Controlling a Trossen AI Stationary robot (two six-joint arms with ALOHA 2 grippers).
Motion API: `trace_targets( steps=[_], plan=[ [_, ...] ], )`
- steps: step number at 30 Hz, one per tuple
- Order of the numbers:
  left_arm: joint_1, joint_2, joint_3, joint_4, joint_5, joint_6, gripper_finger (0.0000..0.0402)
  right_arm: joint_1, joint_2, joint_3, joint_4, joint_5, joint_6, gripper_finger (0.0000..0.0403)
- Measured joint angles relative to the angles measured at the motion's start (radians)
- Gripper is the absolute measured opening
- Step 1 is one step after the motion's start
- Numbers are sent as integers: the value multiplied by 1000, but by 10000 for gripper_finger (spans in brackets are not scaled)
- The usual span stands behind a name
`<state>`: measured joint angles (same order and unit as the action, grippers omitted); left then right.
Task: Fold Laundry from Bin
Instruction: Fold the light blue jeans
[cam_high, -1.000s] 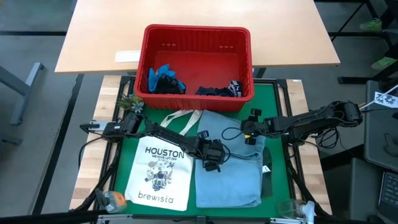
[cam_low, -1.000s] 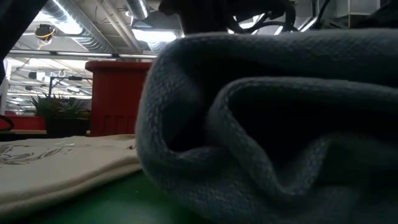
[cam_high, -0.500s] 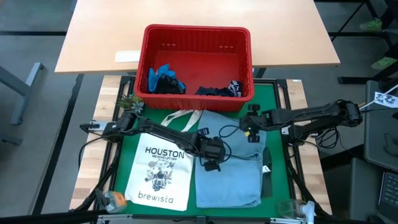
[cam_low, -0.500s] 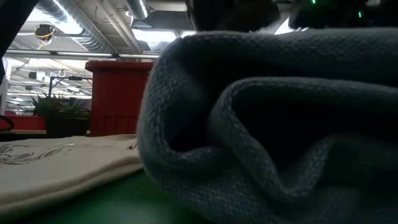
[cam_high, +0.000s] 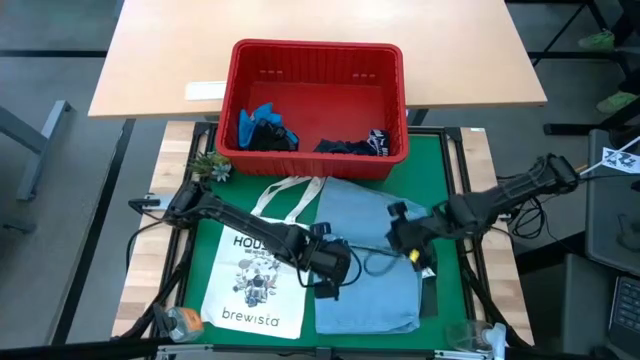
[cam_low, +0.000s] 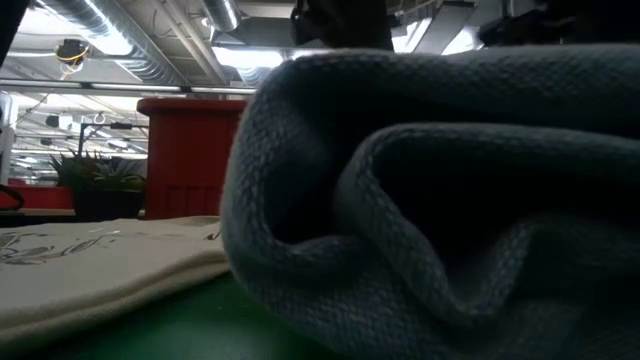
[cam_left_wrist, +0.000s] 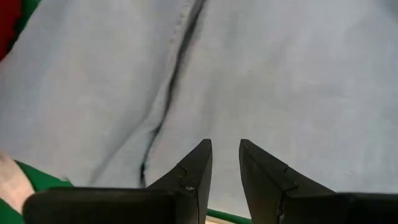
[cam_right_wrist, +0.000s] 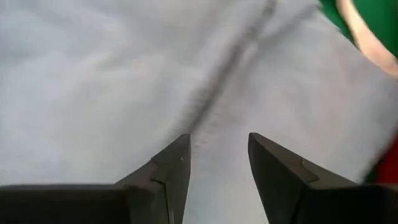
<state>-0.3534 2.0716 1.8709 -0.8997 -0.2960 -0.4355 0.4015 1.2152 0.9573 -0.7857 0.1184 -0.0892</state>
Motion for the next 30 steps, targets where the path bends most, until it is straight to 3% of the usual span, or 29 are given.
trace_targets(
  steps=[5,8,10,17,23,30],
  plan=[
    [-23,3,0,3,-51,-1,78,131,0,-1,1,76,69,161],
    [-22,3,0,3,-81,-1,78,160,0,-2,1,179,142,161],
    [-17,3,0,3,-84,0,78,161,0,-2,1,194,165,161],
    [20,4,-1,1,-82,0,84,161,0,-2,0,185,244,161],
    [45,29,-3,0,-79,1,137,161,0,-2,-1,176,268,161],
    [61,38,-3,26,36,-5,178,162,0,-2,8,-4,266,161]
  ],
)
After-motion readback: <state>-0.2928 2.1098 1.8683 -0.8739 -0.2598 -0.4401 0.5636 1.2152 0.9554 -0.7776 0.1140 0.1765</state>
